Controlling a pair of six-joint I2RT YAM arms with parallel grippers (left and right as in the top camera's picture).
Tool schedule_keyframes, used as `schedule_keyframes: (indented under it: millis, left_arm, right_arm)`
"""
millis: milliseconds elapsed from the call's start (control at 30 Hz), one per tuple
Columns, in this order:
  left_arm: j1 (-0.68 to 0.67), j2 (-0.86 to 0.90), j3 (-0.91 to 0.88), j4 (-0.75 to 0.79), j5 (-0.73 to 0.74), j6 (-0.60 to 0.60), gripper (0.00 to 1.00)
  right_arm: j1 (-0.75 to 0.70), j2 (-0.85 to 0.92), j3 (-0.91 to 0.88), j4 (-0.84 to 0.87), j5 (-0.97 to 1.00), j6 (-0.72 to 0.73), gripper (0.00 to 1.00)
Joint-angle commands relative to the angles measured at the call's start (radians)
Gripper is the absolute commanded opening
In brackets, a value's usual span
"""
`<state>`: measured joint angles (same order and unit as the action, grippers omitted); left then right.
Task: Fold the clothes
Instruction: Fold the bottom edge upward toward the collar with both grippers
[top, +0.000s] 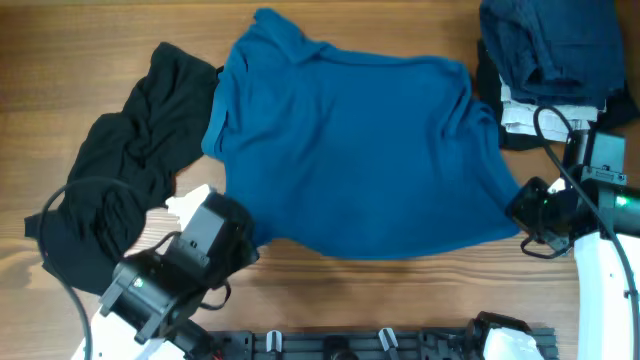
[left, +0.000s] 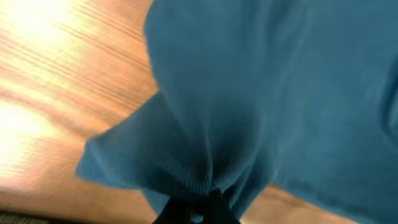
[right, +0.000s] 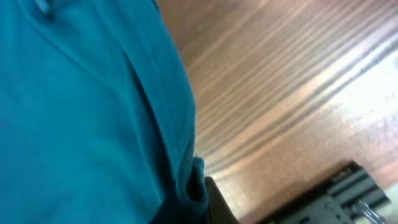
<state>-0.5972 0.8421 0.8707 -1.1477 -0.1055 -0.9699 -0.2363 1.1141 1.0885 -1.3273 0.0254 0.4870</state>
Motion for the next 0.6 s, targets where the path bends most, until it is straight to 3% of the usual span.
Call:
schedule_keyframes:
  millis: [0,133,267,467,567]
  left_arm:
    - [0.006,-0.031,0.005,-0.085,0.016,-0.038,0.04]
    - [0.006,-0.005,0.005,-0.041,-0.211,-0.037,0.04]
    - [0.006,0.143,0.005,0.133,-0.447,-0.036,0.04]
    - [0.018,0.452,0.005,0.345,-0.551,-0.032,0.04]
    - [0.081,0.504,0.005,0.443,-0.55,0.003,0.04]
  right_arm:
    - [-0.001,-0.04,0.019,-0.017,-0.019,-0.02,0.04]
    - [-0.001,-0.011,0.018,0.075,0.011,-0.008,0.04]
    - [-0.001,0.127,0.016,0.147,0.007,0.013,0.04]
    - [-0.001,0.264,0.016,0.227,0.008,0.012,0.04]
    - [-0.001,0.285,0.016,0.266,0.011,0.01,0.04]
